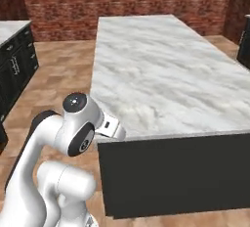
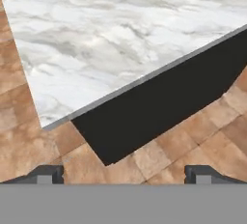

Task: Take a sugar cube from the saucer and place it inside the coffee. Then, grab milk from the fridge and place it next to the coffee on the counter to sweeten the coffee.

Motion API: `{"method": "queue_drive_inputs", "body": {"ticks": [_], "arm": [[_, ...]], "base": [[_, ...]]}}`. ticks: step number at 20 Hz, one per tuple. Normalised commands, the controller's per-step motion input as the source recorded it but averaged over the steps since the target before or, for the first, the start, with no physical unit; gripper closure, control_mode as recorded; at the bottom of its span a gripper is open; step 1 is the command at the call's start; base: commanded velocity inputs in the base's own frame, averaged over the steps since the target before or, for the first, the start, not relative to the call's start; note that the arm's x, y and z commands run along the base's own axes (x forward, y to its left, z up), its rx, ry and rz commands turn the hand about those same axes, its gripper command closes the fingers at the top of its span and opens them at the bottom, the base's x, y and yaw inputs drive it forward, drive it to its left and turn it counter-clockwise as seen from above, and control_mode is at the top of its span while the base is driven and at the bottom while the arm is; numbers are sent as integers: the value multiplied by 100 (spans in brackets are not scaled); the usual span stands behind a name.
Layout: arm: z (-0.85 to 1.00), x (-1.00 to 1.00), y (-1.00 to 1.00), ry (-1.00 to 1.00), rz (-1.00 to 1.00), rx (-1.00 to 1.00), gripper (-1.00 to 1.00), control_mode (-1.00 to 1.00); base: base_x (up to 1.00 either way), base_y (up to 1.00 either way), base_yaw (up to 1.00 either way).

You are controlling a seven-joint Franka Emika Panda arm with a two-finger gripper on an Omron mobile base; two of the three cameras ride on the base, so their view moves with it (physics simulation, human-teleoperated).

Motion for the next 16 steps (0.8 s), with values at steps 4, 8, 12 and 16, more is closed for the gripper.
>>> {"method": "queue_drive_inputs", "body": {"ticks": [4, 8, 12, 16], "arm": [[0, 0, 0, 0, 0, 0, -100, 100], [0, 0, 0, 0, 0, 0, -100, 100], [0, 0, 0, 0, 0, 0, -100, 100], [0, 0, 0, 0, 0, 0, -100, 100]], "base": [[-8, 76, 61], [0, 100, 47], [-6, 76, 83], [-2, 14, 92]]}}
